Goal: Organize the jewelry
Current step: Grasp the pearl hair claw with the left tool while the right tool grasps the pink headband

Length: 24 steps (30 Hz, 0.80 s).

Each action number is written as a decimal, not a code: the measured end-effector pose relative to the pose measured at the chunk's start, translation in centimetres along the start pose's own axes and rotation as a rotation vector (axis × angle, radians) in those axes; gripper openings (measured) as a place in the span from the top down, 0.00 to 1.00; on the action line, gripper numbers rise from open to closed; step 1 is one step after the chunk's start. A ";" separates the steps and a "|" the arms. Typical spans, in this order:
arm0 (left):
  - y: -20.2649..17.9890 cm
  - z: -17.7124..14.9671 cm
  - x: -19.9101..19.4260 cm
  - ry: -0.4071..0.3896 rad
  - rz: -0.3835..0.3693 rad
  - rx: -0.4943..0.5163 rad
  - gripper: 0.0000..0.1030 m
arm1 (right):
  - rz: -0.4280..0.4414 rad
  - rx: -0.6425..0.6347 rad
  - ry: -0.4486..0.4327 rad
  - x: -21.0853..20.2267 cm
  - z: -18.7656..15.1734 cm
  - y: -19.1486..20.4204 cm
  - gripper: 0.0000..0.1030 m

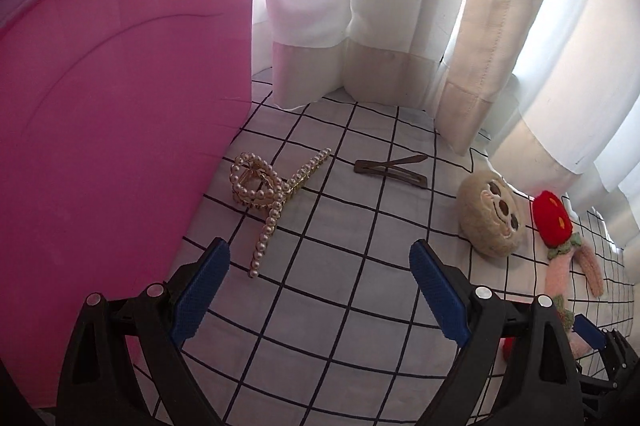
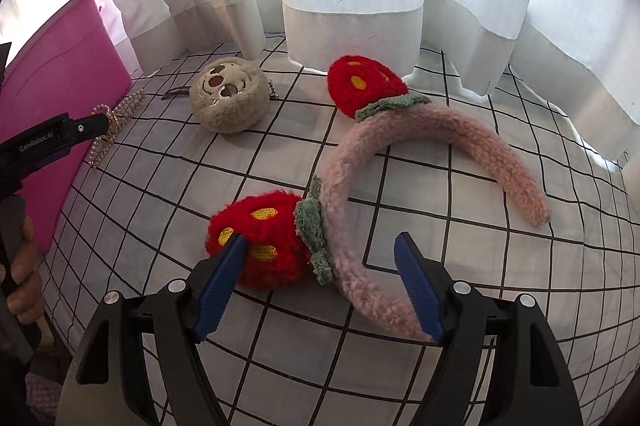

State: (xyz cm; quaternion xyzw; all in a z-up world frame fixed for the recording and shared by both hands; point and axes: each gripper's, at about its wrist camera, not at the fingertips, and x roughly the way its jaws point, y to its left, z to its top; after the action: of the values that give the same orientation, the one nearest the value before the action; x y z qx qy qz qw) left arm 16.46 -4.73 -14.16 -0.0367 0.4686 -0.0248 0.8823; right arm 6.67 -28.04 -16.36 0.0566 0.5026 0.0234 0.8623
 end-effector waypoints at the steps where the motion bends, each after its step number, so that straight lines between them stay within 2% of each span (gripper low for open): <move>1: 0.1 0.3 0.5 0.008 0.012 -0.008 0.13 | 0.007 0.003 0.000 0.1 0.2 0.0 0.30; 5: 0.5 1.2 2.2 0.037 0.014 -0.020 0.13 | 0.085 0.029 -0.007 -0.2 0.5 -0.3 0.30; 9: 0.0 1.3 3.8 0.053 0.040 0.011 0.13 | 0.083 -0.001 0.038 1.0 0.5 0.4 0.30; 16: 0.2 1.8 6.6 0.104 0.020 -0.012 0.13 | 0.092 0.026 0.043 1.9 1.0 0.8 0.29; 24: -1.3 2.6 8.1 0.066 0.063 0.051 0.08 | 0.066 0.023 0.037 2.6 1.0 1.1 0.25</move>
State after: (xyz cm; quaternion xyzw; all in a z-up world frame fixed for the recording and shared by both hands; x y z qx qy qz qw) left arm 23.11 -6.54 -19.33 0.0016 0.4976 -0.0102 0.8673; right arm 8.87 -26.76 -17.98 0.0824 0.5168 0.0470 0.8508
